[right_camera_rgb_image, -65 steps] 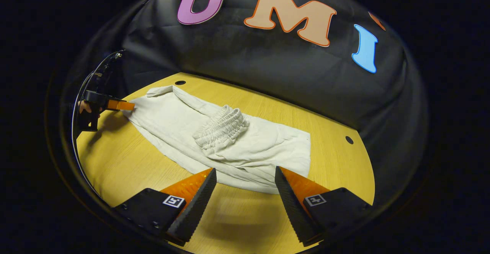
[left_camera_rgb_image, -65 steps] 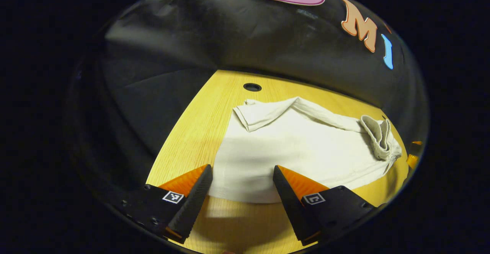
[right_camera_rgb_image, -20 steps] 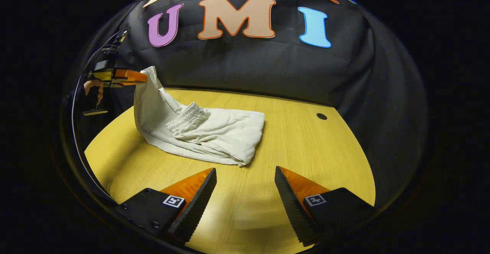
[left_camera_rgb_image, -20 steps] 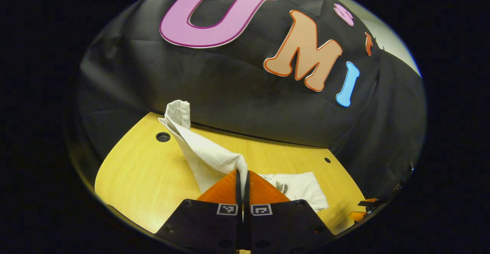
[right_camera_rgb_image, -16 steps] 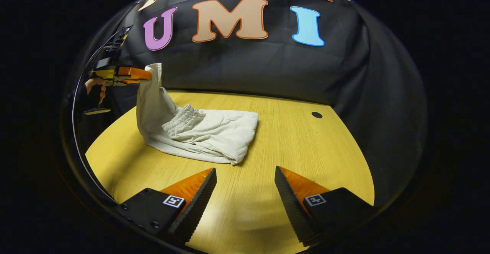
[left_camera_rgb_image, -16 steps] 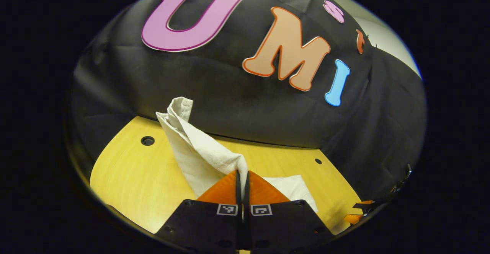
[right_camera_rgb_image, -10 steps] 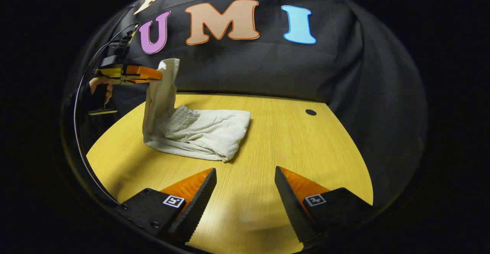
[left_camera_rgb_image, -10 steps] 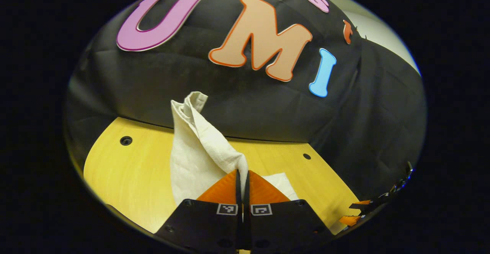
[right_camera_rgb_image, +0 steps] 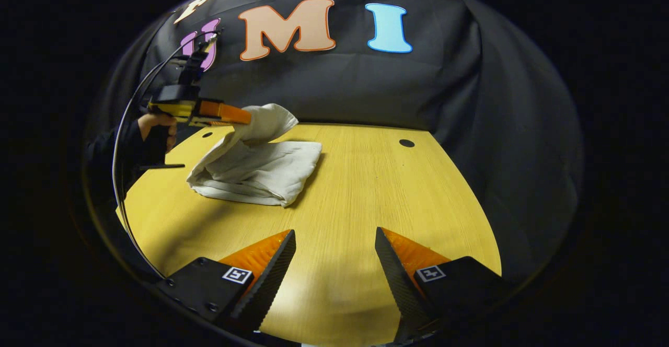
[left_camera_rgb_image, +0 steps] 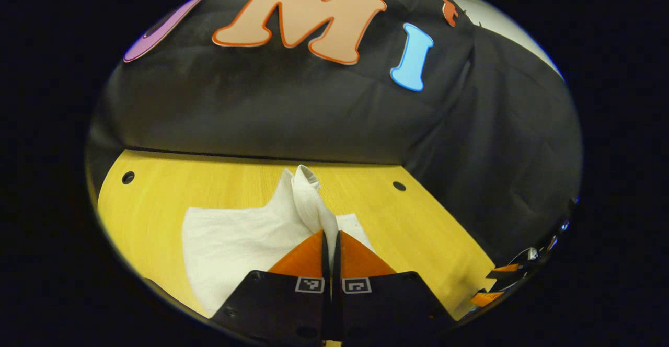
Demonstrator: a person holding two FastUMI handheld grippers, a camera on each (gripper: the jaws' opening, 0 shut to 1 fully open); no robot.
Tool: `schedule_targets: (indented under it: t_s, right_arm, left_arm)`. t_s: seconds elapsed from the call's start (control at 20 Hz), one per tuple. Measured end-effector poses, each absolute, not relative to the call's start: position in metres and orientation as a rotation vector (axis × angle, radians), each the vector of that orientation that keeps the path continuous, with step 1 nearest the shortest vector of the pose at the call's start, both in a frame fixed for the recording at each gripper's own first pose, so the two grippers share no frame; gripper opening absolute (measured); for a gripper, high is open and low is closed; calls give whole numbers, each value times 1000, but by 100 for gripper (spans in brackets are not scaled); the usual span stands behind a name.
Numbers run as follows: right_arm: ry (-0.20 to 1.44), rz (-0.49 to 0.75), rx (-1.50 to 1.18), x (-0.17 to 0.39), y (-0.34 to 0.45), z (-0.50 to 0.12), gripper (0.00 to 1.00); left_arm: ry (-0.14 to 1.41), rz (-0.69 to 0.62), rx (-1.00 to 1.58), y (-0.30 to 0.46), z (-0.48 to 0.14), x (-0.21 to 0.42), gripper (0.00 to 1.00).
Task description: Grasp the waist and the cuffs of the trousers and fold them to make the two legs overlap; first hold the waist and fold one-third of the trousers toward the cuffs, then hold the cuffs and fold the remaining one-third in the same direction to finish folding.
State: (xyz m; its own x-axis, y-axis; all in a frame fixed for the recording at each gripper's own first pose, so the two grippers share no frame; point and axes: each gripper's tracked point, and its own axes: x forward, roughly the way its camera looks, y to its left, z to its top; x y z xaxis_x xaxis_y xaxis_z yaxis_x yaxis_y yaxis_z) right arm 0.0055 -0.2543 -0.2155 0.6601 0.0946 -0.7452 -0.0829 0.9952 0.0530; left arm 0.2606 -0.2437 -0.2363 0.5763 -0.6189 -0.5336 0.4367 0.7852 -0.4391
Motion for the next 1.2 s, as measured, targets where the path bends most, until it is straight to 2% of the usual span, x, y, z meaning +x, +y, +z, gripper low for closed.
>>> schedule_targets:
  t_s: [0.35, 0.45, 0.5, 0.55, 0.75, 0.8, 0.9, 1.2]
  right_arm:
    - [853, 113, 27, 2, -262, -220, 99]
    - [841, 132, 35, 8, -259, -217, 99]
    - [831, 144, 38, 14, -255, -214, 99]
    - [820, 157, 44, 18, -252, -211, 99]
    - [731, 199, 79, 44, -231, -186, 97]
    - [697, 209, 92, 54, -223, -175, 95]
    - [617, 206, 109, 73, -211, -150, 98]
    - [337, 161, 160, 125, -164, -48, 97]
  left_arm:
    - [828, -627, -79, -261, -304, 208, 0]
    - [803, -612, -77, -262, -308, 202, 5]
    - [787, -605, -77, -261, -305, 200, 12]
    - [775, -600, -84, -261, -300, 197, 25]
    - [631, -458, -70, -221, -245, 203, 97]
    - [586, -426, -69, -206, -225, 204, 94]
    - [494, -365, -52, -172, -186, 207, 94]
    - [343, -198, -93, -56, -97, 187, 94]
